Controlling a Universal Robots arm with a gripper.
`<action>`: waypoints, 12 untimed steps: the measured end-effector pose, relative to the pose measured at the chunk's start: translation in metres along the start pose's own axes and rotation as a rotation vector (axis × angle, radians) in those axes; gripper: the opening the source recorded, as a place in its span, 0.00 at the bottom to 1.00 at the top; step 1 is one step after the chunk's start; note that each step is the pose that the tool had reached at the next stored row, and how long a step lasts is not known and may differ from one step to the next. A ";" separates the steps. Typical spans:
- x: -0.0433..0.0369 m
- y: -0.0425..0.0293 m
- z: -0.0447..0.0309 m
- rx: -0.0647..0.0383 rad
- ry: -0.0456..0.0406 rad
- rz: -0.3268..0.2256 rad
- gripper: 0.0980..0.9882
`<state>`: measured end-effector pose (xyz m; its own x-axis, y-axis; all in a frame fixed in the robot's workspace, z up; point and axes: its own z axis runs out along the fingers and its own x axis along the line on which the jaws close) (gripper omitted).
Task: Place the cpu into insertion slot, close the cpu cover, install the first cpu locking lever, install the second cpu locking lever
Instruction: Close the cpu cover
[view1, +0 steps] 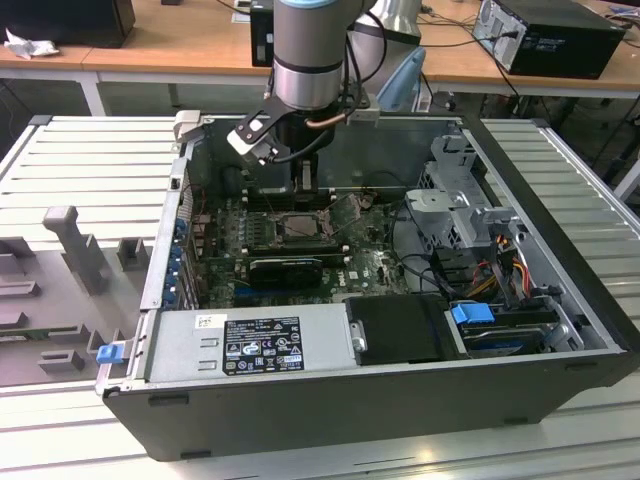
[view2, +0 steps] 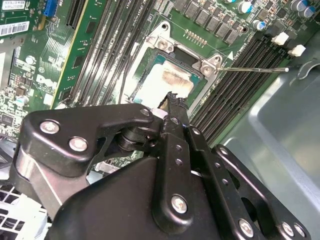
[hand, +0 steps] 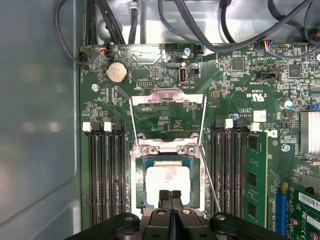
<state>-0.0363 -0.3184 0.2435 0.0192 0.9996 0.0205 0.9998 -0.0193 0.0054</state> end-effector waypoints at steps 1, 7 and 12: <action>0.0000 0.0000 -0.0004 0.000 0.0000 0.000 0.01; 0.0002 0.0001 -0.0107 0.000 -0.0001 0.003 0.01; 0.0005 0.0001 -0.0260 0.000 -0.0001 0.004 0.01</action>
<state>-0.0363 -0.3185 0.2695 0.0228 0.9995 0.0204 0.9997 -0.0230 0.0053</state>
